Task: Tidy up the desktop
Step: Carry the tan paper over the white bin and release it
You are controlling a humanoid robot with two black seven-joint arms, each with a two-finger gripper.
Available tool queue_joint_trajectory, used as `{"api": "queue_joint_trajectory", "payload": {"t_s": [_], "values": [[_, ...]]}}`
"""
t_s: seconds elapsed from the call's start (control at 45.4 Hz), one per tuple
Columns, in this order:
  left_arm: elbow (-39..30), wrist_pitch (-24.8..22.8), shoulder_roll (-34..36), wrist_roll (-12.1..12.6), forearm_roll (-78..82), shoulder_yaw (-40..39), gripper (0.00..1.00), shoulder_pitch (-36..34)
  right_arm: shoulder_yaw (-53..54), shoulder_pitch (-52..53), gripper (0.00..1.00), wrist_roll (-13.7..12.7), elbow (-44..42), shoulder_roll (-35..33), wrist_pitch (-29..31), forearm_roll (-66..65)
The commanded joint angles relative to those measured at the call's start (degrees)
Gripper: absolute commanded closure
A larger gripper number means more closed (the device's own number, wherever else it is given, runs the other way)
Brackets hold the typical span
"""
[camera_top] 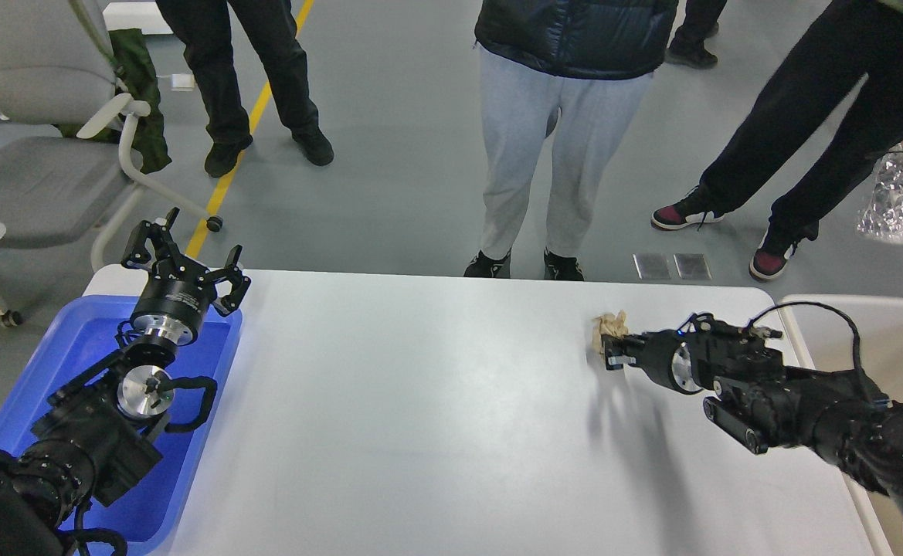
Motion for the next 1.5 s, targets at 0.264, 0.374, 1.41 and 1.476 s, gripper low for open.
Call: {"api": "queue_joint_trajectory", "payload": {"t_s": [0.264, 0.374, 1.41, 1.476], "values": [[0.0, -0.1, 0.0, 0.0, 0.0, 0.0, 0.0, 0.0, -4.8, 24.3, 1.0, -0.1, 37.6, -26.3, 10.9, 4.9], [0.0, -0.1, 0.0, 0.1, 0.0, 0.0, 0.0, 0.0, -5.7, 29.8, 1.0, -0.3, 40.7, -29.3, 13.2, 5.1], [0.1, -0.1, 0.0, 0.0, 0.0, 0.0, 0.0, 0.0, -4.5, 16.8, 1.0, -3.2, 10.9, -41.3, 12.1, 23.4], [0.1, -0.1, 0.0, 0.0, 0.0, 0.0, 0.0, 0.0, -4.4, 12.1, 1.0, -3.2, 7.2, -41.0, 11.5, 29.4]]}}
